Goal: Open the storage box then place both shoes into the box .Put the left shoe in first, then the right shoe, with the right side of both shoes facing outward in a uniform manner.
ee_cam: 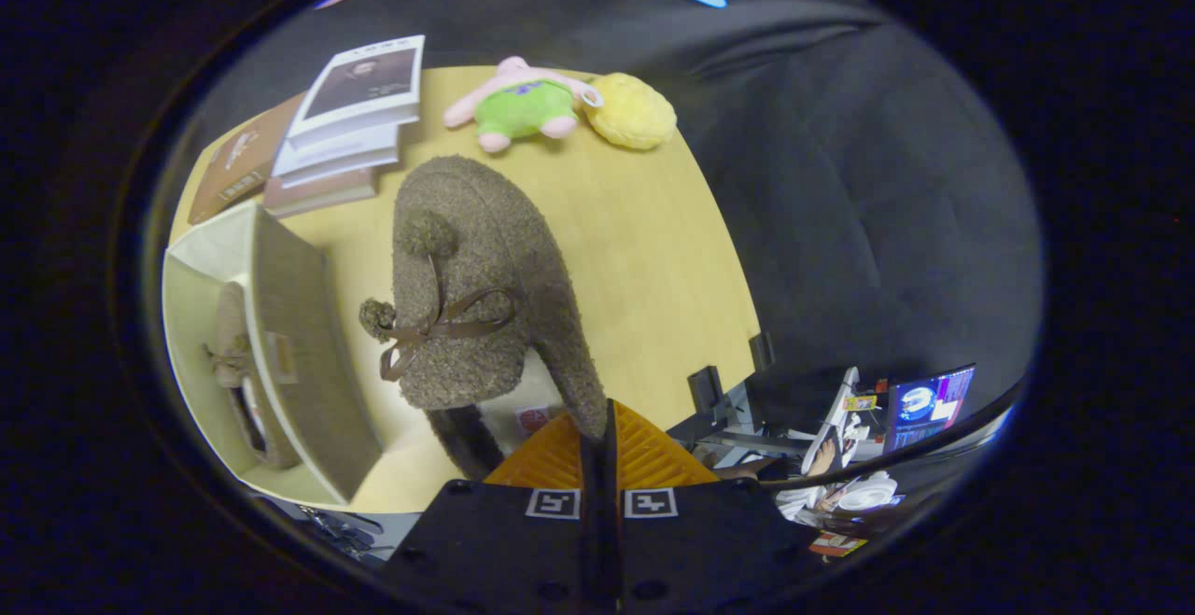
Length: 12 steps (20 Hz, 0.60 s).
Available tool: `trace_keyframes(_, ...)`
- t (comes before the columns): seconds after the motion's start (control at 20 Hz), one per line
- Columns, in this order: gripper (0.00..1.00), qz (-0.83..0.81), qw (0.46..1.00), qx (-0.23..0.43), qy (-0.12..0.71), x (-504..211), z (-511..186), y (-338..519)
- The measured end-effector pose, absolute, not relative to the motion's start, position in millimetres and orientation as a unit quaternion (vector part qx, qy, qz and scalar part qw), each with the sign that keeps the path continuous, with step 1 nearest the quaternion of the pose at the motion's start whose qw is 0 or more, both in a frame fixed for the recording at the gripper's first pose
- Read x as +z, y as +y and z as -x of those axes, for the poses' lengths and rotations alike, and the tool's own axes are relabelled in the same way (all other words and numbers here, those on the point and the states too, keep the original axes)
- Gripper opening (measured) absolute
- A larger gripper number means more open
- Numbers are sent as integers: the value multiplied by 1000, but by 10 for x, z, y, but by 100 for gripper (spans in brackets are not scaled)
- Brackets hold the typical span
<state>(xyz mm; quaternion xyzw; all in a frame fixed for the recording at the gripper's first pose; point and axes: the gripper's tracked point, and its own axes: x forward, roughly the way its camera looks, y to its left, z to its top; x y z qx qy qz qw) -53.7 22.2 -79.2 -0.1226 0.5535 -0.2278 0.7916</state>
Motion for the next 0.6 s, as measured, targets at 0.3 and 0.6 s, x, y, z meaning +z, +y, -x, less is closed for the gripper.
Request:
trace_keyframes(0.3,3,75,808,-186,555,-639,571,1285)
trace_keyframes(0.6,3,69,809,-159,562,-828,610,1916)
